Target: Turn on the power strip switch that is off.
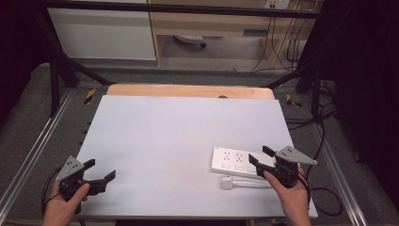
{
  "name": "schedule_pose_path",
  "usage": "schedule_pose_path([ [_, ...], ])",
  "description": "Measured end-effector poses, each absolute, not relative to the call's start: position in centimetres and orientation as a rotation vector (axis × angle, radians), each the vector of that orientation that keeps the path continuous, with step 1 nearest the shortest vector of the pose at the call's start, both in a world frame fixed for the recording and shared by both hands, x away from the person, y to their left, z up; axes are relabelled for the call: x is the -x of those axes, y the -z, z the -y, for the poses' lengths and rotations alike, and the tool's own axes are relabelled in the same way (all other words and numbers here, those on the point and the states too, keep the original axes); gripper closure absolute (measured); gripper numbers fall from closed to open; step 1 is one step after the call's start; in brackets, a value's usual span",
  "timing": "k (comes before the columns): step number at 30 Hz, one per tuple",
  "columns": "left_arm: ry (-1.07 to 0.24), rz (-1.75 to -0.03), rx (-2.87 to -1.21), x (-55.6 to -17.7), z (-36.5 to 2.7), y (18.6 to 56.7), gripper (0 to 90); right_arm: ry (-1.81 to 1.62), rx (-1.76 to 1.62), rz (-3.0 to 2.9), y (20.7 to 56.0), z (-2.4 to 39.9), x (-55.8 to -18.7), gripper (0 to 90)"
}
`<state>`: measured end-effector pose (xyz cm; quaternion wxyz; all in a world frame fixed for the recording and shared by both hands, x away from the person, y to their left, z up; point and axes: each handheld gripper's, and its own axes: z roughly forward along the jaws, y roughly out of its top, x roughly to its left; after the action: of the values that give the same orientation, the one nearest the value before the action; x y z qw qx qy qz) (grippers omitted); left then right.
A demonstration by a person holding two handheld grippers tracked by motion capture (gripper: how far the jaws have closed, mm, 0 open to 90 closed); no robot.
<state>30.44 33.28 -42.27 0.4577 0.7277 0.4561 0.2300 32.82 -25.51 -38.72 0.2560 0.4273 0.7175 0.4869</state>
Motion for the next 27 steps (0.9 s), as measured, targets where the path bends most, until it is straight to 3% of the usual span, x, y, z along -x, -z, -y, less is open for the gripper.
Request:
schedule_pose_path([
  [9, -0.568, -1.123, -1.797, -30.5, -33.3, 42.3, 6.9, -1.25, -1.112, -2.002, 39.4, 25.0, -32.7, 65.8],
  [17, -0.569, -1.119, -1.801, -30.5, -33.2, 42.3, 6.9, -1.198, -1.112, -2.047, 40.5, 25.1, -32.5, 83.2],
  [22, -0.562, -1.128, -1.798, -30.6, -33.2, 42.3, 6.9, -1.196, -1.117, -2.077, 41.0, 25.4, -32.6, 90.0],
  [27, -0.567, -1.13, -1.796, -30.8, -33.1, 42.3, 7.4, -1.158, -1.119, -2.099, 41.4, 25.5, -32.7, 90.0],
])
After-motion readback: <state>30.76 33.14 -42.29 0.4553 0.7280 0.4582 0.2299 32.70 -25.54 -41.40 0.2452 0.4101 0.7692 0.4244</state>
